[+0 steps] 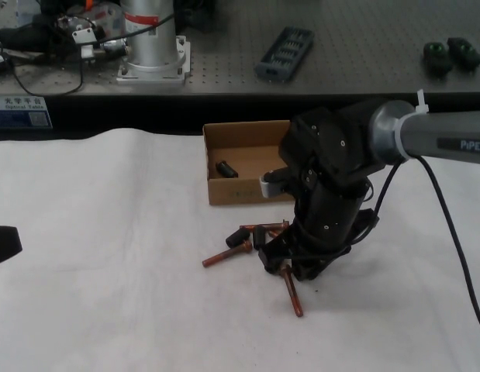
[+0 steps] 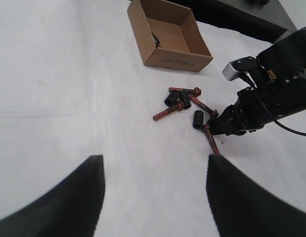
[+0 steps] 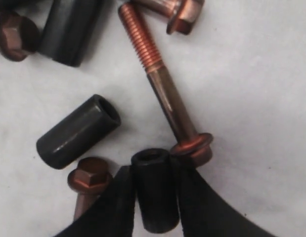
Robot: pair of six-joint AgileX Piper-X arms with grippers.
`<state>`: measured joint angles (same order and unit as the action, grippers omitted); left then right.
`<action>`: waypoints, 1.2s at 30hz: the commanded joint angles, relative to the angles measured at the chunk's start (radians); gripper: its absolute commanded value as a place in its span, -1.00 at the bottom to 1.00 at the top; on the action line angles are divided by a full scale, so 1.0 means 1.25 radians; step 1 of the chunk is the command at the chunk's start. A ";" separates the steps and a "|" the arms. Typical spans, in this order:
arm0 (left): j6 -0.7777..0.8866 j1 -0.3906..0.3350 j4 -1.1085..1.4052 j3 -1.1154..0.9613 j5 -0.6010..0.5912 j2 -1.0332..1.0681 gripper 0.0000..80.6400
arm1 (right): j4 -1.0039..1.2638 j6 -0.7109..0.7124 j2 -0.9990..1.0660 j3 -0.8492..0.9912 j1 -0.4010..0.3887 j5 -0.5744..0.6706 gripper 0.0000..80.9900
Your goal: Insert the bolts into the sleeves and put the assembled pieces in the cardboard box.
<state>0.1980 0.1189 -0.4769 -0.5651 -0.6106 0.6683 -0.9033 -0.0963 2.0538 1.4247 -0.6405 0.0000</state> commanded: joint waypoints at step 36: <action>-0.369 -0.443 0.149 -0.245 0.159 0.625 0.09 | -0.172 0.113 -0.604 -0.235 0.001 0.035 -0.93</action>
<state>-0.1688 -0.4119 -0.2901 -0.8085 -0.4635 1.3823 -1.1159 0.0387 1.3310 1.1439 -0.6405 0.0325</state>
